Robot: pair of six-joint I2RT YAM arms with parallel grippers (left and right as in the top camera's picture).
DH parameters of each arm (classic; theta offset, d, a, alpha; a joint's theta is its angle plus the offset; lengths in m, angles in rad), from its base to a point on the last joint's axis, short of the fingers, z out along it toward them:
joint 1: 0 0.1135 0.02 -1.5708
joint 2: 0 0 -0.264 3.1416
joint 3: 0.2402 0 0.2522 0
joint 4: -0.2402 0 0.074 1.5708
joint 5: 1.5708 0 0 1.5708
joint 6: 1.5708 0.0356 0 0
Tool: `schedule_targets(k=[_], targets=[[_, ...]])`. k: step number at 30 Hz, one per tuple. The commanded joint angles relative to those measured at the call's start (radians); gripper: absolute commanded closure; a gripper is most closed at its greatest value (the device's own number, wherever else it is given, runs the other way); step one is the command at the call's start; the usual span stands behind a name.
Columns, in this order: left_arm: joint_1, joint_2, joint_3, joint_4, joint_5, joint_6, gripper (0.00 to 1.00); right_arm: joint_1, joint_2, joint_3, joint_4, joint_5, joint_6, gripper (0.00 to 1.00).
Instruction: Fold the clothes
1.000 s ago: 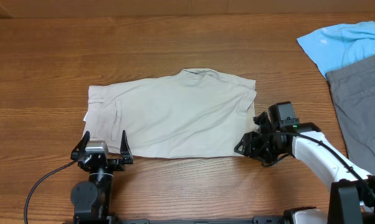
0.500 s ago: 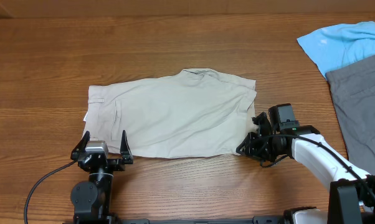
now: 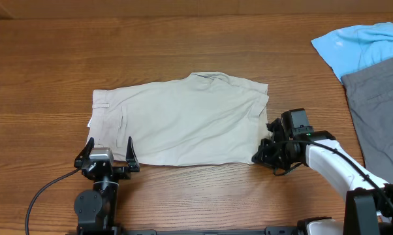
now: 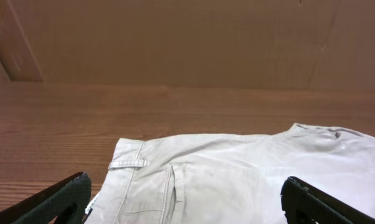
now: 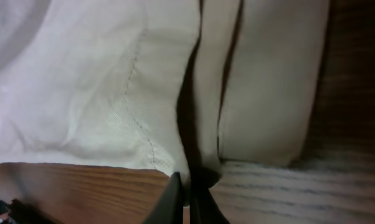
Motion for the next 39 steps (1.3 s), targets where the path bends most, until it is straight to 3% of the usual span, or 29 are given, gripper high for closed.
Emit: schedule_targets(k=[1,14,15,16,17,18,29,39], targets=[[0.006,-0.011,-0.005,0.001,-0.007,0.023,0.00,0.005,-0.040,0.063,-0.039,0.051,0.008,0.96],[0.006,-0.011,-0.005,0.001,-0.007,0.023,0.00,0.005,-0.098,0.162,-0.283,0.275,0.054,0.93],[0.006,-0.011,-0.005,0.001,-0.007,0.023,0.00,0.005,-0.098,0.162,-0.293,0.276,0.054,0.80],[0.006,-0.011,-0.005,0.001,-0.007,0.023,0.00,0.005,-0.098,0.162,-0.301,0.275,0.054,0.51],[0.006,-0.011,-0.005,0.001,-0.007,0.023,0.00,0.005,-0.098,0.162,-0.309,0.275,0.053,0.33],[0.006,-0.011,-0.005,0.001,-0.007,0.023,0.00,0.005,-0.098,0.162,-0.314,0.275,0.053,0.28],[0.006,-0.011,-0.005,0.001,-0.007,0.023,0.00,0.005,-0.168,0.211,-0.310,0.186,0.057,0.29],[0.006,-0.011,-0.005,0.001,-0.007,0.023,0.00,0.005,-0.515,0.236,-0.344,0.146,0.084,0.21]])
